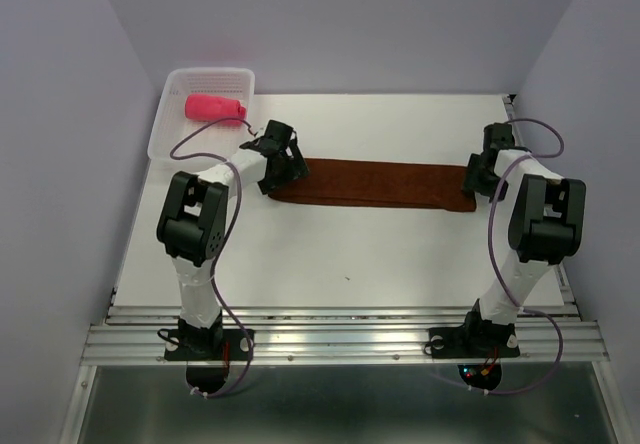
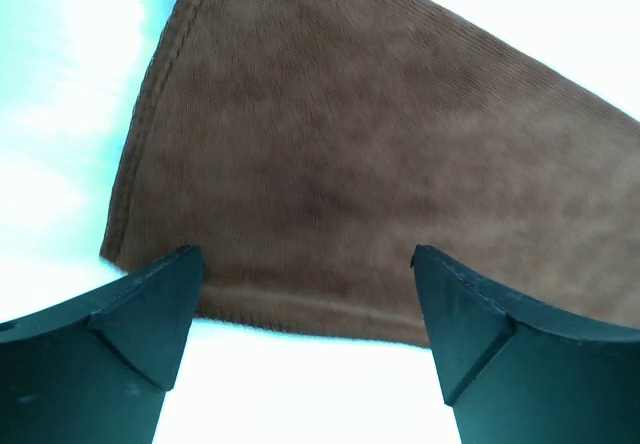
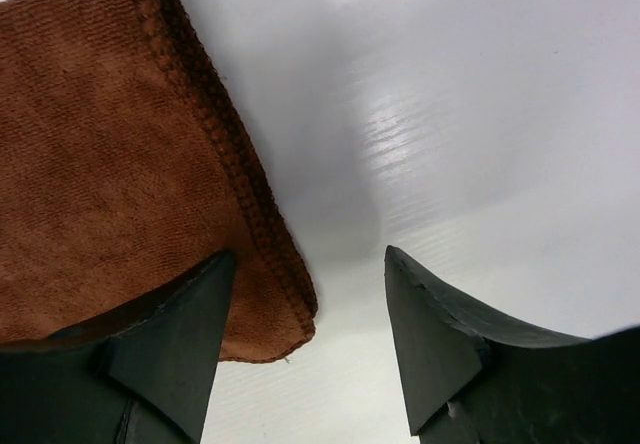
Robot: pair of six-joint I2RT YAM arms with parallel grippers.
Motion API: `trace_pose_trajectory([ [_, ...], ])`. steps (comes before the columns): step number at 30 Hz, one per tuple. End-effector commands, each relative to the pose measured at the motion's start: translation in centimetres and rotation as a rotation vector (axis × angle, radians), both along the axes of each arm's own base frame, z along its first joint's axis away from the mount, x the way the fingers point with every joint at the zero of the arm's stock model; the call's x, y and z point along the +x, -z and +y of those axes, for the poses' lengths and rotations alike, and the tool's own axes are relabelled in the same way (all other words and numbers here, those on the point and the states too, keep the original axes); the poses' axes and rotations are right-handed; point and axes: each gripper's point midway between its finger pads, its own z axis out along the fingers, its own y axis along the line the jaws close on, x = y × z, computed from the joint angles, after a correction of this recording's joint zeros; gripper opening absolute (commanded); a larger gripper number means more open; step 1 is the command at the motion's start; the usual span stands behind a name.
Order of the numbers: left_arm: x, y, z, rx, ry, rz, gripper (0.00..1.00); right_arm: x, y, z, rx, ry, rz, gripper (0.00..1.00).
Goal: Roll the towels
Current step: Fold the towel
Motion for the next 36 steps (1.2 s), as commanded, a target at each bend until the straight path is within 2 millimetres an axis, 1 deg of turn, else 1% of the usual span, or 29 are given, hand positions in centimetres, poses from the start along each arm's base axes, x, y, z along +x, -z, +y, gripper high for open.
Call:
trace_pose_trajectory([
  [1,-0.9,-5.3,-0.3,-0.031,0.038,-0.083,0.98,2.2,-3.5,0.3,0.027,0.01,-0.136,0.68],
  [2,-1.1,-5.9,0.0,-0.029,0.03,-0.096,0.99,2.4,-3.6,0.8,0.056,0.003,-0.153,0.68],
  [4,-1.3,-6.1,0.5,-0.013,0.015,-0.098,0.99,2.4,-3.4,1.3,0.08,-0.001,-0.163,0.68],
  [5,-1.2,-6.1,1.1,0.012,-0.004,-0.103,0.99,2.5,-3.3,1.0,0.088,0.007,-0.173,0.68],
  [6,-1.5,-6.0,1.4,0.024,-0.013,-0.089,0.99,2.3,-2.8,1.3,0.105,0.0,-0.163,0.68],
  [8,-1.6,-5.8,2.1,0.05,-0.037,-0.085,0.99,2.3,-2.1,1.5,0.113,-0.006,-0.153,0.69],
  [13,-1.8,-6.2,2.3,0.051,-0.05,-0.095,0.99,3.1,-1.1,2.0,0.156,-0.058,-0.172,0.68],
  [14,-1.8,-6.2,2.3,0.051,-0.05,-0.095,0.99,3.2,-1.0,2.0,0.158,-0.055,-0.171,0.68],
  [16,-1.8,-6.1,2.6,0.061,-0.056,-0.093,0.99,2.8,0.0,2.0,0.157,-0.049,-0.143,0.67],
  [17,-1.8,-6.2,2.6,0.061,-0.059,-0.093,0.99,2.6,0.4,1.9,0.155,-0.046,-0.134,0.63],
  [20,-2.1,-6.3,3.0,0.073,-0.068,-0.09,0.99,1.7,1.4,1.9,0.151,-0.035,-0.101,0.55],
  [21,-2.1,-6.4,3.1,0.076,-0.073,-0.093,0.99,1.4,1.8,1.7,0.142,-0.029,-0.087,0.49],
  [23,-2.2,-6.4,3.3,0.082,-0.073,-0.093,0.99,1.0,2.4,1.7,0.14,-0.026,-0.068,0.42],
  [24,-2.3,-6.5,3.4,0.082,-0.079,-0.093,0.99,0.9,2.6,1.5,0.134,-0.022,-0.062,0.32],
  [26,-2.4,-6.5,3.5,0.086,-0.082,-0.093,0.99,0.8,2.9,1.2,0.134,-0.019,-0.054,0.25],
  [27,-2.4,-6.6,3.6,0.086,-0.084,-0.094,0.99,0.6,2.9,0.7,0.136,-0.012,-0.053,0.17],
  [28,-2.4,-6.7,3.6,0.082,-0.087,-0.096,0.99,0.8,2.7,0.7,0.135,-0.02,-0.059,0.13],
  [30,-2.2,-6.7,3.5,0.077,-0.087,-0.099,0.99,0.9,1.9,-0.4,0.128,-0.023,-0.078,0.06],
  [33,-1.9,-6.5,3.3,0.067,-0.081,-0.1,0.99,1.4,-0.4,-2.3,0.055,-0.068,-0.107,0.02],
  [34,-1.8,-6.5,3.0,0.061,-0.074,-0.101,0.99,1.7,-1.7,-3.4,0.017,-0.077,-0.126,0.01],
  [35,-1.7,-6.3,2.9,0.058,-0.072,-0.099,0.99,1.8,-2.1,-3.7,-0.001,-0.074,-0.124,0.01],
  [36,-1.6,-6.0,2.8,0.055,-0.072,-0.093,0.99,2.0,-3.1,-4.1,-0.023,-0.078,-0.134,0.01],
])
